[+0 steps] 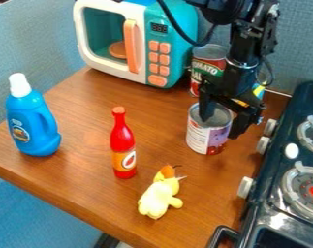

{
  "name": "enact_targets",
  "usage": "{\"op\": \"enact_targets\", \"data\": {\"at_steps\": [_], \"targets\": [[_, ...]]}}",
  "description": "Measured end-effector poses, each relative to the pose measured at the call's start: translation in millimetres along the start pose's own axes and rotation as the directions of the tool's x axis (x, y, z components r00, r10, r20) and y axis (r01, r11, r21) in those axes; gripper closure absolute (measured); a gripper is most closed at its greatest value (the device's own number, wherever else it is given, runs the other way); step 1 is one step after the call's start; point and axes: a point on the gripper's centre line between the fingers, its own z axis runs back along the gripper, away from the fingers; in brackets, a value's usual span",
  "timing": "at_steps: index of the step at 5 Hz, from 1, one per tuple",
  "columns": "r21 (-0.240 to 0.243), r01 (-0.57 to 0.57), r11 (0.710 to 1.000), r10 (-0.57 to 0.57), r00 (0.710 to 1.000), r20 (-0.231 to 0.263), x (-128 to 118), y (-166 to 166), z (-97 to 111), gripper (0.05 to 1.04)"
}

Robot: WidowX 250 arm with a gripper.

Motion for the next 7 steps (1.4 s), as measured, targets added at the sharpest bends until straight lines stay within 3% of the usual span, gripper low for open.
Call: {"op": "enact_targets", "data": {"at_steps": [1,2,4,5,6,7], "targets": [[0.045,-0.049,0.998,0.052,0.996,-0.074,-18.5,19.2,-3.9,0.082],[0.052,-0.106,0.993,0.112,0.985,-0.130,-30.1,47.3,-6.7,0.082],[0.076,-0.215,0.974,0.224,0.964,-0.144,-42.7,116.6,-6.6,0.082],[0.106,-0.249,0.963,0.265,0.946,-0.185,-52.6,141.0,-6.5,0.082],[0.085,-0.248,0.965,0.260,0.943,-0.209,-64.3,154.4,-12.1,0.082],[0.072,-0.271,0.960,0.280,0.941,-0.191,-83.6,174.3,0.3,0.083]]}}
